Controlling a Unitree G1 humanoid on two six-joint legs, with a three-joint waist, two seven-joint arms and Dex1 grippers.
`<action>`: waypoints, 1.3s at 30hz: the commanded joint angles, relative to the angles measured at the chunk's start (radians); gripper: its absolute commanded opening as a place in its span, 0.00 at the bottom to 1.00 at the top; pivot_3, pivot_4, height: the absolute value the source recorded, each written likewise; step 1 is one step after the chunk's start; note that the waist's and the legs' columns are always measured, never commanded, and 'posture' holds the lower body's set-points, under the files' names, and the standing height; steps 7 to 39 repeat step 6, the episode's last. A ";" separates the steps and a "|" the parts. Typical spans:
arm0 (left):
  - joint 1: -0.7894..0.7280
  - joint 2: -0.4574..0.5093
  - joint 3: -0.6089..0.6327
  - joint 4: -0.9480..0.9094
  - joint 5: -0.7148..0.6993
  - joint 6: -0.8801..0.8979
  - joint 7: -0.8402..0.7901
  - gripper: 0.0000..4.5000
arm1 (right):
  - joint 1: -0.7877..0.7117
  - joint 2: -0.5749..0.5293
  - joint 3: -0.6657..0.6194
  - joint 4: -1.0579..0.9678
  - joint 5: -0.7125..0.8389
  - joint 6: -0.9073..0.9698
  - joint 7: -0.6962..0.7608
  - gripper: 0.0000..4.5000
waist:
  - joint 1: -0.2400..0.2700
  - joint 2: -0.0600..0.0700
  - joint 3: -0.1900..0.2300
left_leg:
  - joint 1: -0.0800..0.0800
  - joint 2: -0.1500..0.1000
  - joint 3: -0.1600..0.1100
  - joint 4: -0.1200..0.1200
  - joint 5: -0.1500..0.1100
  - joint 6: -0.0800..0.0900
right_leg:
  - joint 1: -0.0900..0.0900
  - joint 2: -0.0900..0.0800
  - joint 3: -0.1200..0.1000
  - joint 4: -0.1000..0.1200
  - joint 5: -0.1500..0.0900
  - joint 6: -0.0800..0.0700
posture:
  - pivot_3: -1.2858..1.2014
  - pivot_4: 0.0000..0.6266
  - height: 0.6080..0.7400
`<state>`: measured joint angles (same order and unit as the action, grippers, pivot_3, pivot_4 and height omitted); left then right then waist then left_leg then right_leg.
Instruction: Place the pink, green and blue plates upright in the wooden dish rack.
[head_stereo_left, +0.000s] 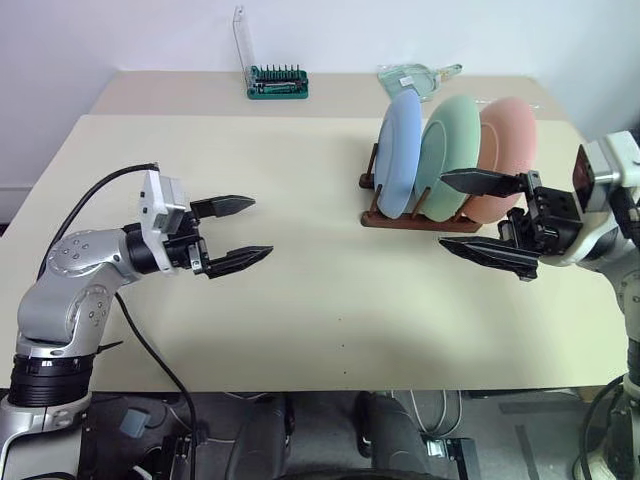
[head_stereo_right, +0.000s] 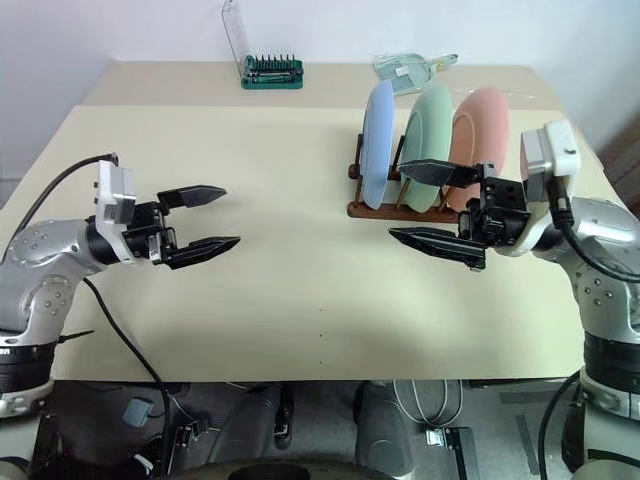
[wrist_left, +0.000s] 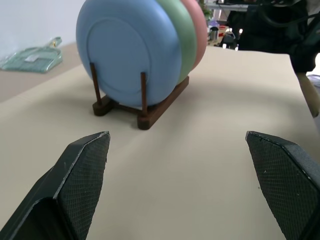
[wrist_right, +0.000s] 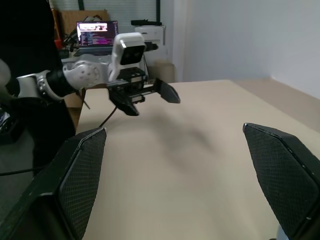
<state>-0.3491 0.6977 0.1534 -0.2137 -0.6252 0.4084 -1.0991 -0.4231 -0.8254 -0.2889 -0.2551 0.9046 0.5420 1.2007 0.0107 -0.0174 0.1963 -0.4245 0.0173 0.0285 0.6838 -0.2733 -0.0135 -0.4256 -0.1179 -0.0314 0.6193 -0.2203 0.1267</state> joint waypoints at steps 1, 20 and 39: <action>0.009 -0.038 -0.053 -0.033 0.026 -0.027 0.020 1.00 | -0.006 -0.008 -0.014 -0.044 0.015 0.016 -0.029 0.99 | 0.003 0.000 0.000 | 0.000 0.000 0.000 0.000 0.000 0.000 | 0.000 0.000 0.000 0.000 0.000 0.000 | 0.52 0.24 0.88; 0.015 -0.058 -0.035 -0.042 0.014 -0.034 0.036 1.00 | -0.045 -0.006 0.003 -0.058 0.020 0.050 -0.072 0.99 | 0.002 0.000 0.000 | 0.000 0.000 0.000 0.000 0.000 0.000 | 0.000 0.000 0.000 0.000 0.000 0.000 | 0.52 0.24 0.88; 0.015 -0.058 -0.035 -0.042 0.014 -0.034 0.036 1.00 | -0.045 -0.006 0.003 -0.058 0.020 0.050 -0.072 0.99 | 0.002 0.000 0.000 | 0.000 0.000 0.000 0.000 0.000 0.000 | 0.000 0.000 0.000 0.000 0.000 0.000 | 0.52 0.24 0.88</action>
